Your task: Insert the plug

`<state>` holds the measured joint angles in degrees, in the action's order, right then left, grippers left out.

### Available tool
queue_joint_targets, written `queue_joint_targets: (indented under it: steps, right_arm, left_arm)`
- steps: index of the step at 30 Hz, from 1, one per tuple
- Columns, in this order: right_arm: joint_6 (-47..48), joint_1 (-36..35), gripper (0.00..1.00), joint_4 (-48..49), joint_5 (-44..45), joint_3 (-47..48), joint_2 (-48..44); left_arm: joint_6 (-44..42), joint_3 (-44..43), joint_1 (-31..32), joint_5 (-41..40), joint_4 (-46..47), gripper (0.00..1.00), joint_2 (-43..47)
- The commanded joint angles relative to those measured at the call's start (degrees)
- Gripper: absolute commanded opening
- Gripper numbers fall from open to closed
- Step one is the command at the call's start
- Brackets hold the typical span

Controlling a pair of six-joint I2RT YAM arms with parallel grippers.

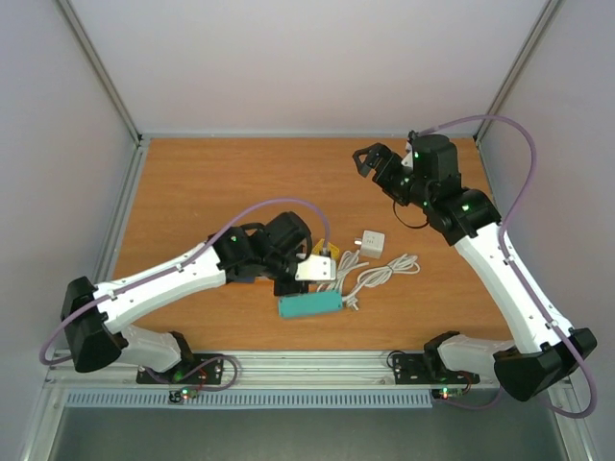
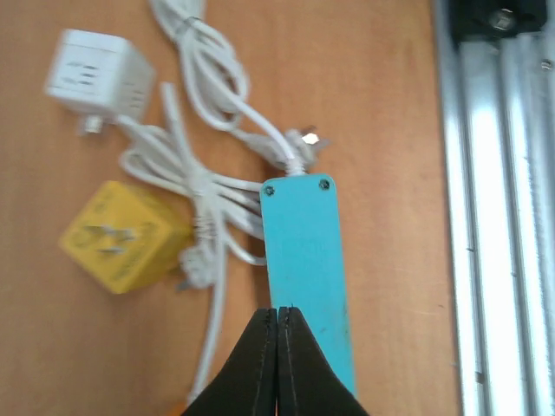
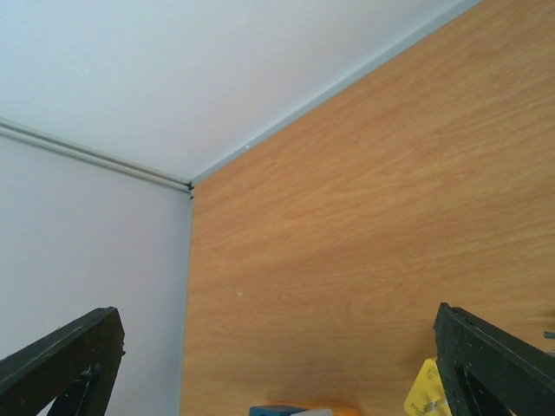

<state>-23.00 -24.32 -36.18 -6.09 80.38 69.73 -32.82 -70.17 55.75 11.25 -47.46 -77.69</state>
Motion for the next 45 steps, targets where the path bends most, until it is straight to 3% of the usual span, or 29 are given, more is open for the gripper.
queue_joint_targets:
  steps: [1, 7, 8, 9, 10, 12, 16, 21, 25, 28, 31, 36, 42, 45]
  right_arm:
    - [0.42, 0.33, 0.98, 0.12, 0.73, -1.51, -0.56]
    - [0.52, 0.32, 0.97, 1.54, -1.1, -4.71, -1.44]
    - [0.46, 0.32, 0.96, 2.07, -1.6, -5.62, -1.87]
    - [0.3, 0.32, 0.94, 2.65, -2.06, -6.91, -2.32]
    - [0.2, 0.32, 0.92, 3.35, -2.61, -8.33, -2.88]
    - [0.2, 0.32, 0.91, 4.14, -2.6, -10.51, -3.79]
    - [0.37, 0.32, 0.91, 3.67, -1.64, -11.81, -3.77]
    - [-0.26, 0.32, 0.91, 3.56, -0.52, -12.25, -4.33]
    - [-0.46, 0.21, 0.91, 4.46, 0.16, -12.93, -5.07]
    - [-0.21, 0.28, 0.91, 5.92, 0.14, -13.97, -5.54]
    - [0.42, -0.05, 0.92, 7.95, 0.14, -15.31, -6.06]
    - [1.48, -1.01, 0.94, 12.21, 0.32, -17.66, -6.72]
    - [2.9, -2.16, 0.96, 17.52, -0.93, -20.62, -6.49]
    - [5.17, -2.38, 0.98, 22.48, -3.88, -24.16, -7.15]
  left_arm:
    - [3.13, 3.65, 2.23, 6.16, -1.3, 0.01, 0.6]
    - [2.24, 14.49, 2.34, 3.25, 2.96, 0.02, 2.09]
    - [0.84, 16.79, 2.35, 2.46, 3.79, 0.14, 2.58]
    - [-0.16, 19.11, 2.43, 1.11, 5.29, 0.39, 3.14]
    - [-1.22, 21.4, 2.51, 0.4, 6.85, 0.55, 3.52]
    - [-1.92, 24.16, 2.64, 0.79, 9.37, 0.72, 3.45]
    - [-0.08, 27.21, 4.77, -1.32, 14.64, 0.93, 3.8]
    - [2.03, 30.0, 7.69, -5.04, 20.72, 1.0, 3.67]
    - [3.35, 30.94, 8.21, -7.17, 24.2, 0.99, 0.86]
    - [3.5, 31.16, 8.24, -7.29, 24.59, 0.9, -1.5]
    - [3.71, 31.78, 8.24, -8.83, 25.46, 0.77, -3.3]
    - [4.49, 31.67, 8.15, -7.03, 24.23, 0.36, -3.76]
    - [4.08, 28.68, 2.67, 2.35, 16.23, 0.02, 2.61]
    - [1.82, 24.42, -5.3, 11.91, 10.29, 0.01, 7.03]
